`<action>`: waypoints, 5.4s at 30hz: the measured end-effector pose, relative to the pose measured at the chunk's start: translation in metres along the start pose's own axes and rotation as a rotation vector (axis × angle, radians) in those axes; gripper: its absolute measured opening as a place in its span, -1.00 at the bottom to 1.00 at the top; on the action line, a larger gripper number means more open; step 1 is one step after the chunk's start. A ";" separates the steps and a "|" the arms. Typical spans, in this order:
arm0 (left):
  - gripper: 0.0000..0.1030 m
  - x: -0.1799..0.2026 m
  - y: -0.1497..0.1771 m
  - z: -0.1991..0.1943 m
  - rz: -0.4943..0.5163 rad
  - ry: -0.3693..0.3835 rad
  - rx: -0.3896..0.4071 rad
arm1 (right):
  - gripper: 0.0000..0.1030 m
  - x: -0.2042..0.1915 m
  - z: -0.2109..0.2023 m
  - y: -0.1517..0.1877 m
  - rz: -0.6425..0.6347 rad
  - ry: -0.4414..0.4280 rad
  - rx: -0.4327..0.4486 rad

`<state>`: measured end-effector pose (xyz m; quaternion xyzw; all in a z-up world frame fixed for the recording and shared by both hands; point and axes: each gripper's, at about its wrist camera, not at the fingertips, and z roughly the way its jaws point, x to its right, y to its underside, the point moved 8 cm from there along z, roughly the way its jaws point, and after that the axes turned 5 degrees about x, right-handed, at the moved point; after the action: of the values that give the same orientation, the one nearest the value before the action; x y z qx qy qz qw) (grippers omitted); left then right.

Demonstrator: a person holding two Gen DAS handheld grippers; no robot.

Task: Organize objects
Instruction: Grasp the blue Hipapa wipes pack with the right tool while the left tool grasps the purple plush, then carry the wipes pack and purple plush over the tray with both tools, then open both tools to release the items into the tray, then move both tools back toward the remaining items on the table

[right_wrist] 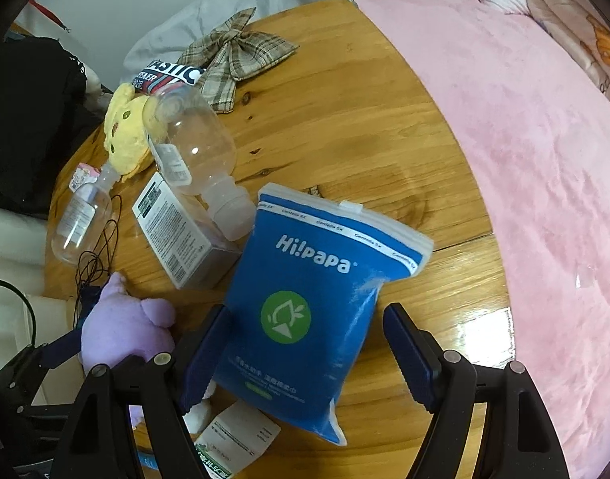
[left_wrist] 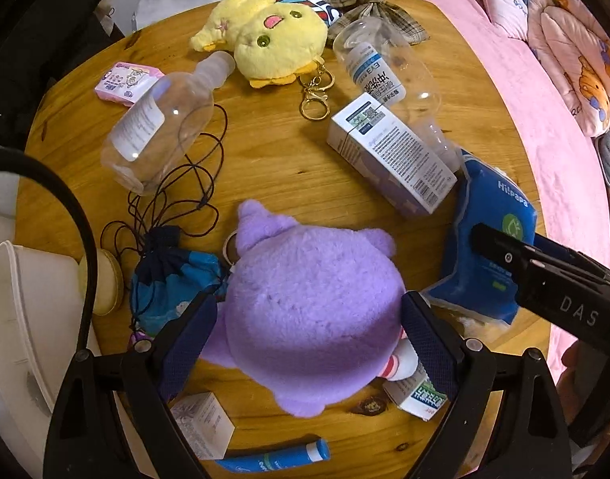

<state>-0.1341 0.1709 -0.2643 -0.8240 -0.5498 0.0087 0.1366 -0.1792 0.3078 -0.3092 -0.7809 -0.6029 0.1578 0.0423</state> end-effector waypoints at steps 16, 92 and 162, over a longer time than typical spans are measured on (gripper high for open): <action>0.80 -0.001 0.005 0.023 -0.030 -0.033 -0.021 | 0.10 -0.007 0.004 0.002 -0.009 0.003 0.018; 0.64 -0.286 0.138 -0.245 -0.386 -0.104 0.482 | 0.15 -0.401 -0.176 0.214 -0.637 -0.193 0.188; 0.90 -0.244 0.100 -0.262 -0.348 -0.136 0.489 | 0.41 -0.346 -0.219 0.171 -0.542 -0.175 0.353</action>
<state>-0.0972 -0.1431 -0.0683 -0.6579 -0.6720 0.1723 0.2931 -0.0321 -0.0411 -0.0777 -0.5563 -0.7533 0.3095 0.1653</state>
